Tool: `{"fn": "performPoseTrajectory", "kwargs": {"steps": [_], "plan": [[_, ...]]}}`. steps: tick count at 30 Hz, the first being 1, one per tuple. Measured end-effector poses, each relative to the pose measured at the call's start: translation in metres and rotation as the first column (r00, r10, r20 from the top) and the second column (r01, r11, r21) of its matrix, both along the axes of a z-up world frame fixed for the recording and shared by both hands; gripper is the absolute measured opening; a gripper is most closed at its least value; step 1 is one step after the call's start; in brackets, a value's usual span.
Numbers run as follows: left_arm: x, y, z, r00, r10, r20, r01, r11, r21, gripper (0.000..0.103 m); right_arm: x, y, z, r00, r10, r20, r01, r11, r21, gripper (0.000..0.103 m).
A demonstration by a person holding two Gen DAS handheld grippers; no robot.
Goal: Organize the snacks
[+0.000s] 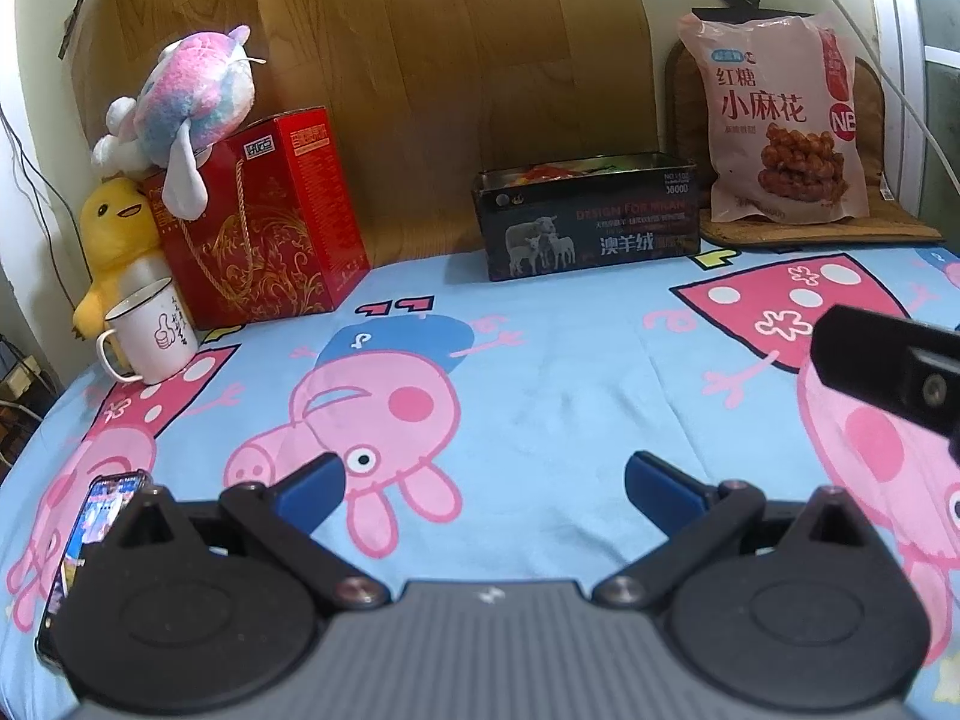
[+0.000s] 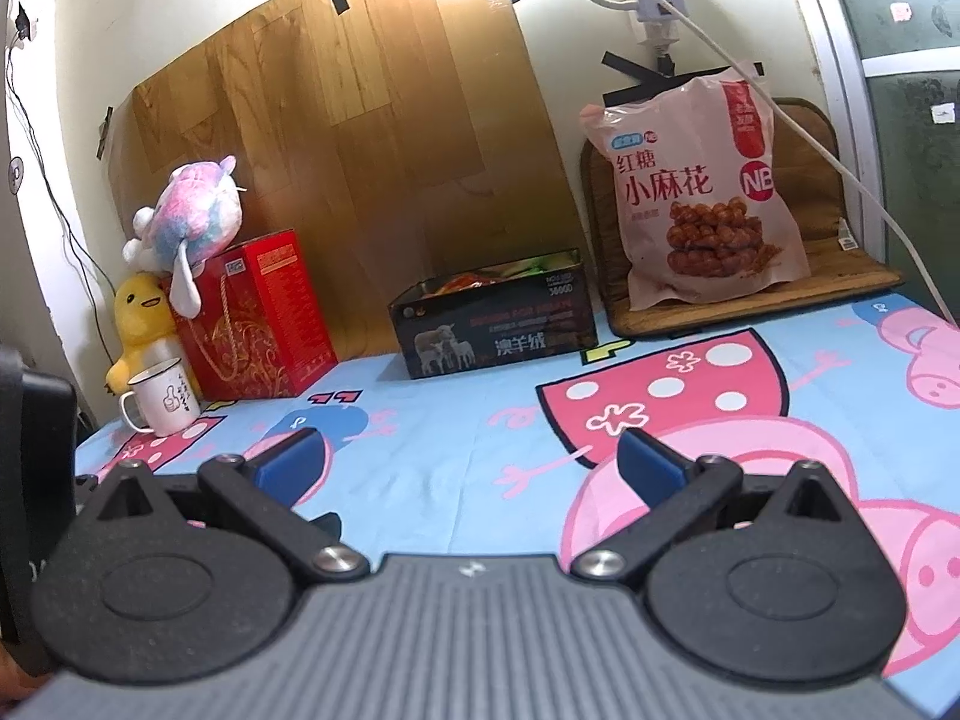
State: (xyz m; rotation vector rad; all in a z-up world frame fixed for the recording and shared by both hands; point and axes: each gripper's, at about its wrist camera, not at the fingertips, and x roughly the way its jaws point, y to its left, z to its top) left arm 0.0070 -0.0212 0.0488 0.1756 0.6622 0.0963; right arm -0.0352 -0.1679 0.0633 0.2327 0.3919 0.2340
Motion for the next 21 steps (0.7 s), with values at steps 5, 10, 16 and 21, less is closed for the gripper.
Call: {"fn": "performPoseTrajectory", "kwargs": {"steps": [5,10,16,21], "plan": [[0.001,-0.001,0.001,1.000,0.008,-0.006,-0.008,1.000,0.002,0.103,-0.001,0.000,0.001,1.000,-0.004,0.010,0.004,1.000,-0.005,0.103],[0.002,-0.001,0.002,1.000,0.017,-0.007,-0.017,1.000,0.011,0.103,-0.001,-0.001,0.001,1.000,-0.007,0.017,0.007,1.000,-0.005,0.103],[0.000,-0.002,0.006,1.000,0.023,-0.003,-0.023,1.000,0.008,0.103,-0.005,-0.001,0.003,1.000,-0.012,0.029,0.012,1.000,0.004,0.103],[-0.002,-0.004,0.011,1.000,0.029,0.005,-0.029,1.000,0.010,0.103,-0.007,-0.001,0.005,0.999,-0.014,0.051,0.015,1.000,-0.003,0.103]]}}
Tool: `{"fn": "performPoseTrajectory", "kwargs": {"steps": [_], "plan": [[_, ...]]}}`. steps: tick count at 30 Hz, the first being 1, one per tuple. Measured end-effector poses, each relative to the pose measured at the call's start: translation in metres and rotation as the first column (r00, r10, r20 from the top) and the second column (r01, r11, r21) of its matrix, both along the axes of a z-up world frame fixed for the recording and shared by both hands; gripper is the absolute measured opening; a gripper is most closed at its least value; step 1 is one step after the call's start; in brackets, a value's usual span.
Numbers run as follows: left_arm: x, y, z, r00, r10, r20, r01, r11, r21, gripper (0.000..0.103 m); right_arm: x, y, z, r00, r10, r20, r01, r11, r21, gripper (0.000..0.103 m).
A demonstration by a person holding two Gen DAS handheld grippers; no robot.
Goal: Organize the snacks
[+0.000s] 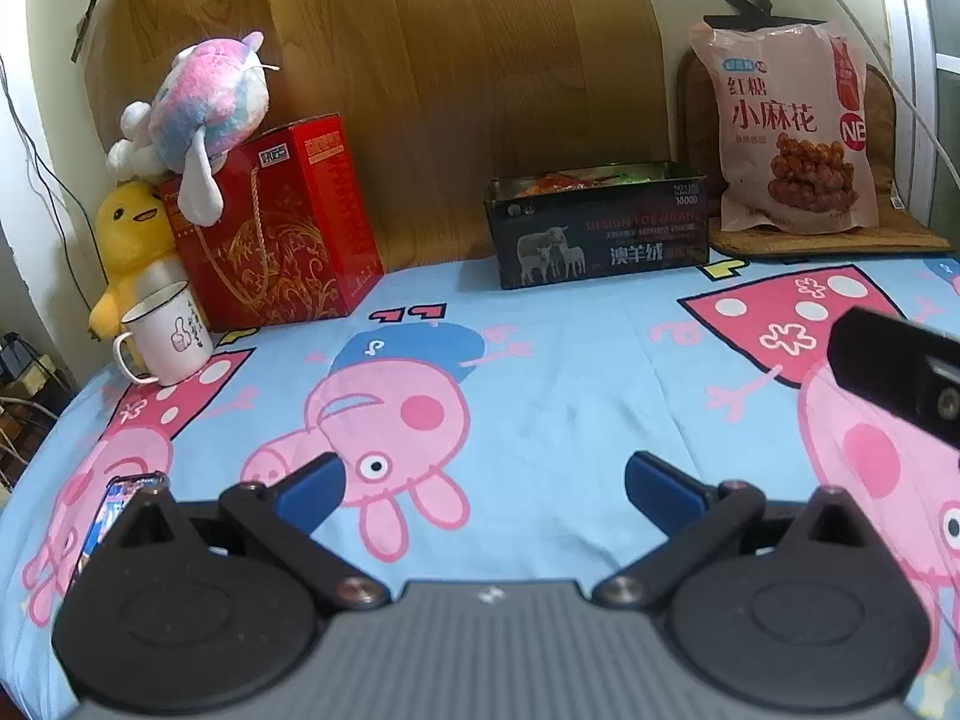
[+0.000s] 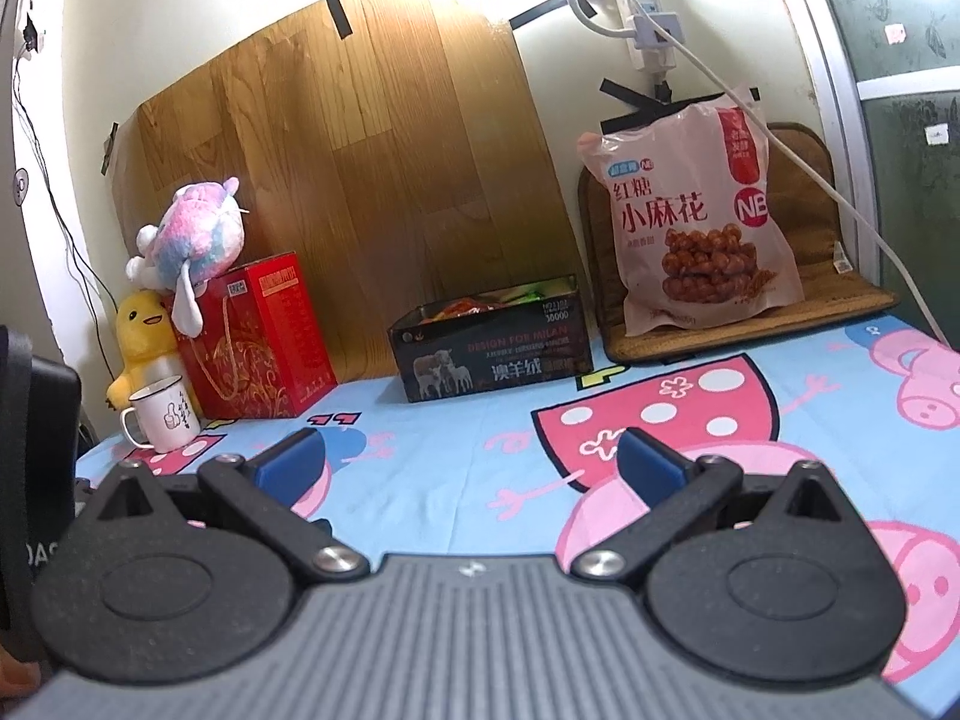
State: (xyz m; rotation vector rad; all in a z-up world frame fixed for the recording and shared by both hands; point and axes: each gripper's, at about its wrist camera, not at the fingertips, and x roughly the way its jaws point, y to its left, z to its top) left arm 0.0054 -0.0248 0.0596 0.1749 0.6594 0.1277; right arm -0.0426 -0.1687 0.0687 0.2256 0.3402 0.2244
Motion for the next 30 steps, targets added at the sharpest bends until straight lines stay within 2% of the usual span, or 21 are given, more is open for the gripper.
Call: {"fn": "performPoseTrajectory", "kwargs": {"steps": [15,30], "plan": [[-0.005,0.005,0.011,0.998,0.038,0.055,-0.039,0.999,0.016,0.103,-0.006,-0.002,0.004,0.999,-0.020,0.031,0.020,1.000,0.014,0.103],[-0.005,0.011,0.014,0.996,0.051,0.075,-0.054,0.998,0.031,0.103,-0.008,-0.001,0.005,0.999,-0.020,0.039,0.020,1.000,0.016,0.103]]}}
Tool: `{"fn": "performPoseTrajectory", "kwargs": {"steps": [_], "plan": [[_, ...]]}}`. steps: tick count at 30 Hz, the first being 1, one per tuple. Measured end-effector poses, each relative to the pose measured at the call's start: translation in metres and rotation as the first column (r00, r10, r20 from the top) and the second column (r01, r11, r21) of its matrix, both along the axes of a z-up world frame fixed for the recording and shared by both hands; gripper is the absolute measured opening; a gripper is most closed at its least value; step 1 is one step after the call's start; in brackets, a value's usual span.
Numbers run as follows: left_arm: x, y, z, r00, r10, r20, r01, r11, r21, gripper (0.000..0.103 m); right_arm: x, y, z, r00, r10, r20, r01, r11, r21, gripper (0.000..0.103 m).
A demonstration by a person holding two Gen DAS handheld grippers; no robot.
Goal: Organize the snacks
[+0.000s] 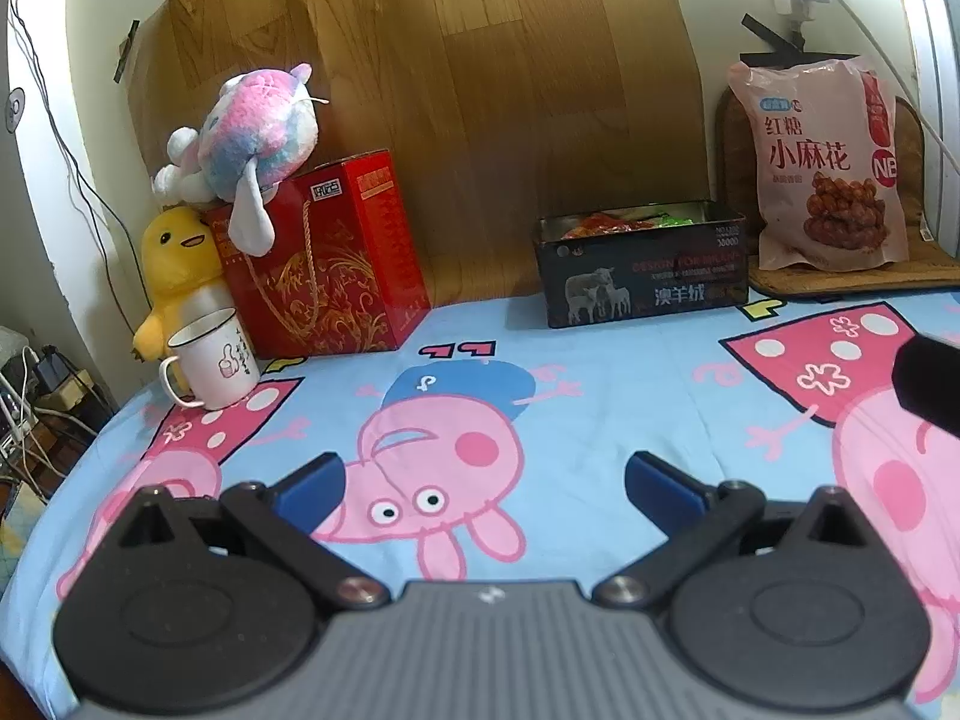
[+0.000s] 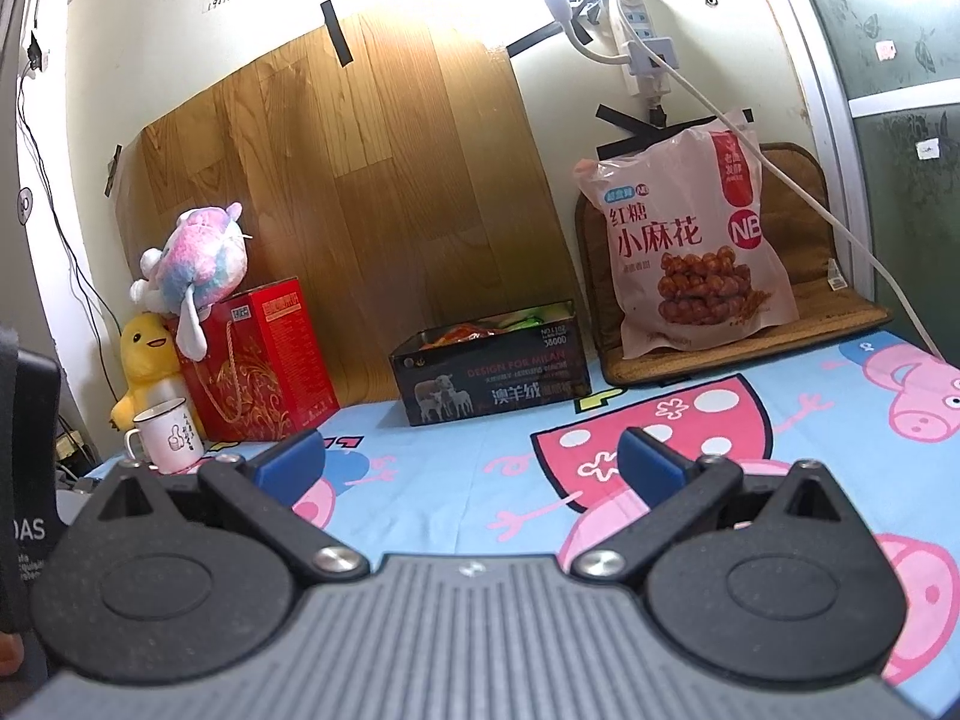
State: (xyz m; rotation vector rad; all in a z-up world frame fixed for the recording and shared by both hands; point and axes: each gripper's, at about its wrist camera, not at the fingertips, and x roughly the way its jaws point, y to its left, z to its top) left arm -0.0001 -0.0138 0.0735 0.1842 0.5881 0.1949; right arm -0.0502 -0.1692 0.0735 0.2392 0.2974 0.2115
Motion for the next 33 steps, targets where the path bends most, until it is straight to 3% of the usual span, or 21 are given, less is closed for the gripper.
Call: {"fn": "performPoseTrajectory", "kwargs": {"steps": [21,33], "plan": [[-0.0014,-0.0010,0.0008,1.000,-0.001,0.015,0.000,0.999,0.035,0.103,-0.0003,0.0018,0.0006,1.000,0.002,-0.001,-0.002,1.000,0.000,0.103],[-0.0019,-0.0039,0.0018,0.998,0.022,0.063,-0.029,0.993,0.118,0.103,0.0016,0.0035,0.0000,1.000,0.000,-0.008,0.000,1.000,0.003,0.103]]}}
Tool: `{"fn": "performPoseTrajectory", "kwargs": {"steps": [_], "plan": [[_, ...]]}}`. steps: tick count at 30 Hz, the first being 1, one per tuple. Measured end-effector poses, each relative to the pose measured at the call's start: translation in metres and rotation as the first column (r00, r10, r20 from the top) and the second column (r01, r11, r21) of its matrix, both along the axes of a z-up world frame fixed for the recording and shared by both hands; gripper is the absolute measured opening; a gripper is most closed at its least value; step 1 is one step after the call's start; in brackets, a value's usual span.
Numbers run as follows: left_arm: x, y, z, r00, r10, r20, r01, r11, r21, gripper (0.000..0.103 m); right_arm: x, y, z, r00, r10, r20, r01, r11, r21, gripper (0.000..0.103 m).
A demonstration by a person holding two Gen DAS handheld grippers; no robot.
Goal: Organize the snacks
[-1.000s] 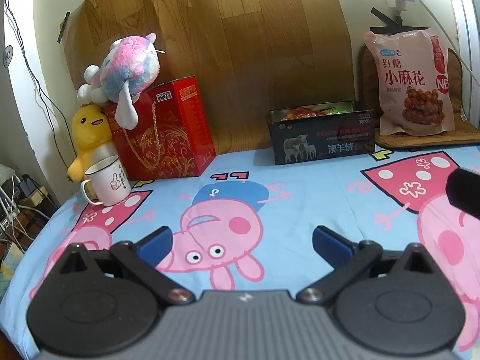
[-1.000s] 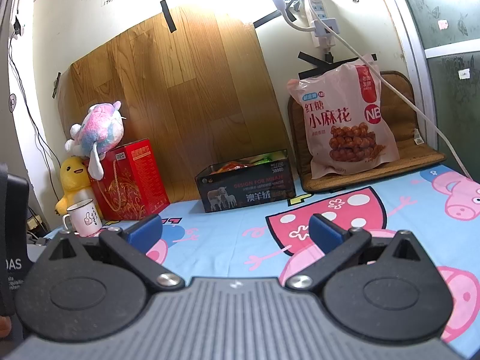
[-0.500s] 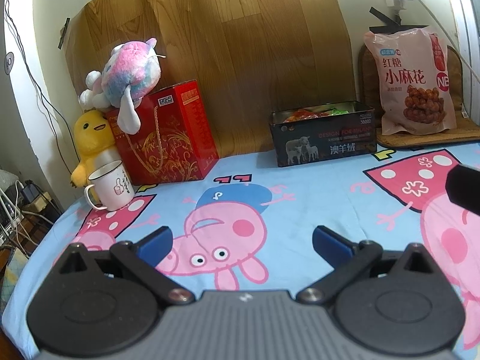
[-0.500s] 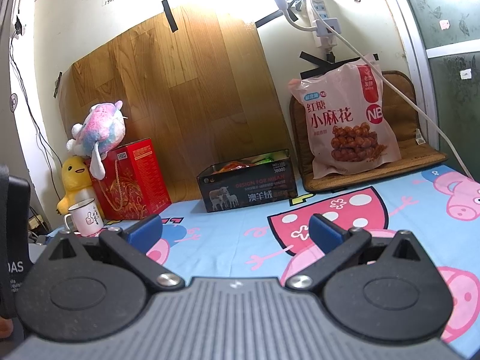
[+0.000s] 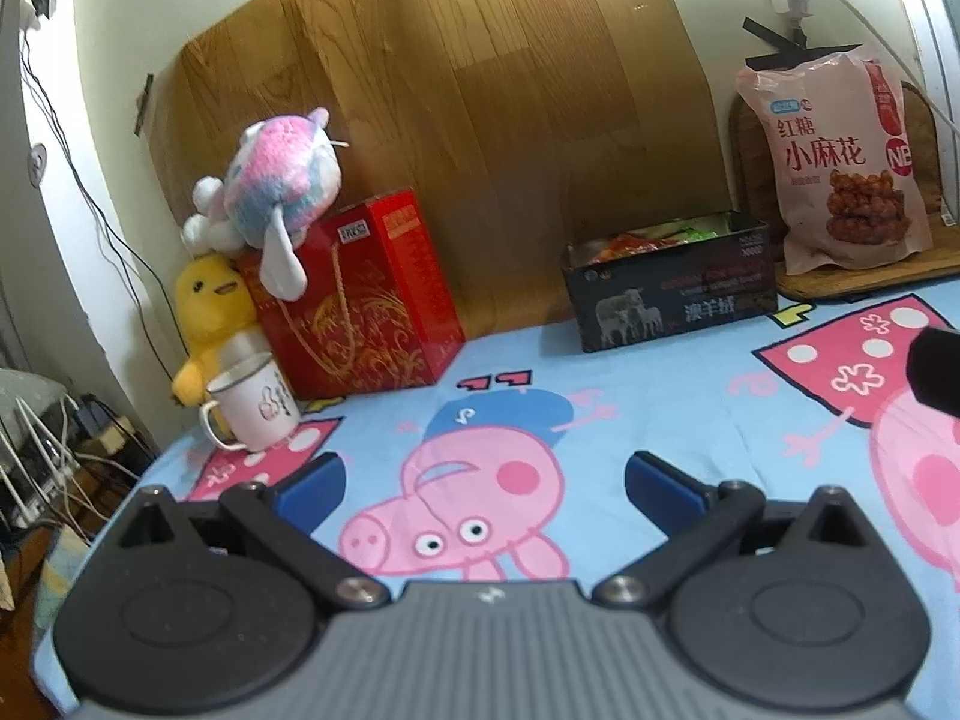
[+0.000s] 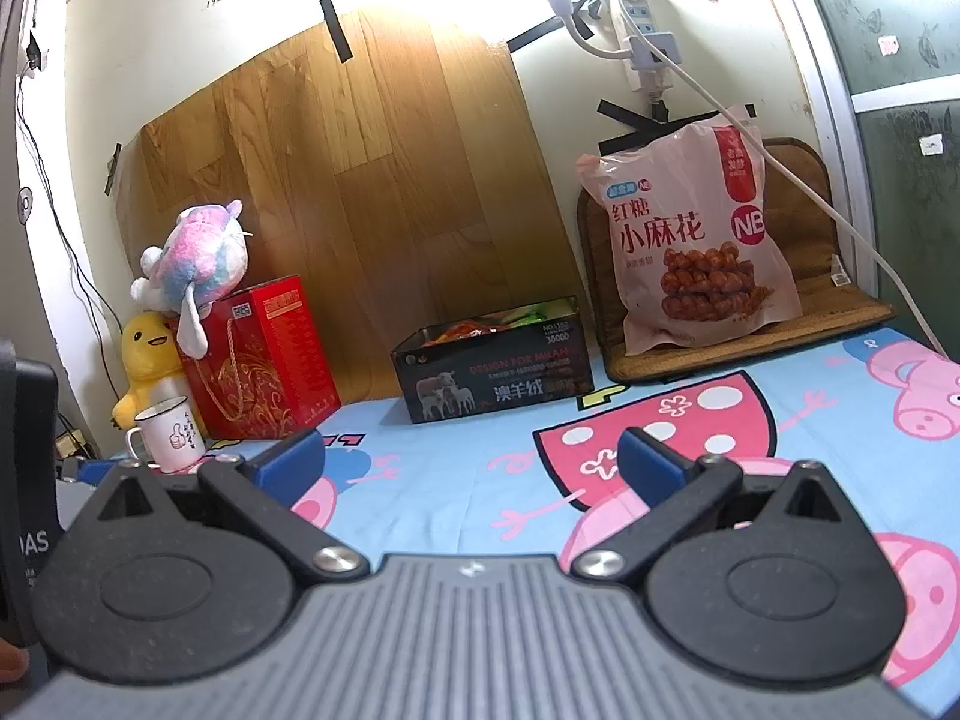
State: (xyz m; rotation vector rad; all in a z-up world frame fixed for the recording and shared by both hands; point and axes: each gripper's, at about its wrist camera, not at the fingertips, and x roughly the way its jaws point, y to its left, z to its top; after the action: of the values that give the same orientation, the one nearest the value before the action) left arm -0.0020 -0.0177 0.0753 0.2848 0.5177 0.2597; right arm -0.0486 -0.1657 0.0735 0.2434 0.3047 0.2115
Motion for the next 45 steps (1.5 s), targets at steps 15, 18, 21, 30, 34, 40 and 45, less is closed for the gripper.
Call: {"fn": "performPoseTrajectory", "kwargs": {"steps": [15,18,21,30,34,40,45], "plan": [[-0.002,0.001,-0.003,0.999,0.015,0.040,-0.019,0.995,0.094,0.103,0.002,-0.003,-0.003,1.000,0.002,-0.008,-0.002,1.000,0.004,0.103],[-0.002,0.002,-0.005,1.000,0.007,0.023,-0.009,0.996,0.084,0.103,0.002,-0.003,-0.003,1.000,0.003,-0.010,-0.003,1.000,0.004,0.103],[-0.001,0.003,-0.006,1.000,-0.003,0.004,0.003,0.998,0.066,0.103,0.003,-0.003,-0.002,1.000,0.004,-0.010,-0.004,1.000,0.004,0.103],[0.001,0.004,-0.010,0.999,-0.021,-0.033,0.022,0.999,0.032,0.103,0.003,-0.003,-0.003,1.000,0.006,-0.015,-0.006,1.000,0.005,0.103],[0.002,0.003,-0.013,0.998,-0.028,-0.050,0.029,0.999,0.024,0.103,0.003,-0.003,-0.004,1.000,0.007,-0.017,-0.007,1.000,0.004,0.103],[0.004,0.004,-0.015,0.998,-0.030,-0.061,0.032,0.999,0.017,0.103,0.004,-0.004,-0.006,1.000,0.009,-0.019,-0.009,1.000,0.004,0.103],[0.003,0.004,-0.015,0.997,-0.052,-0.058,0.053,0.999,0.006,0.103,0.005,-0.005,-0.006,1.000,0.011,-0.022,-0.011,1.000,0.004,0.103]]}}
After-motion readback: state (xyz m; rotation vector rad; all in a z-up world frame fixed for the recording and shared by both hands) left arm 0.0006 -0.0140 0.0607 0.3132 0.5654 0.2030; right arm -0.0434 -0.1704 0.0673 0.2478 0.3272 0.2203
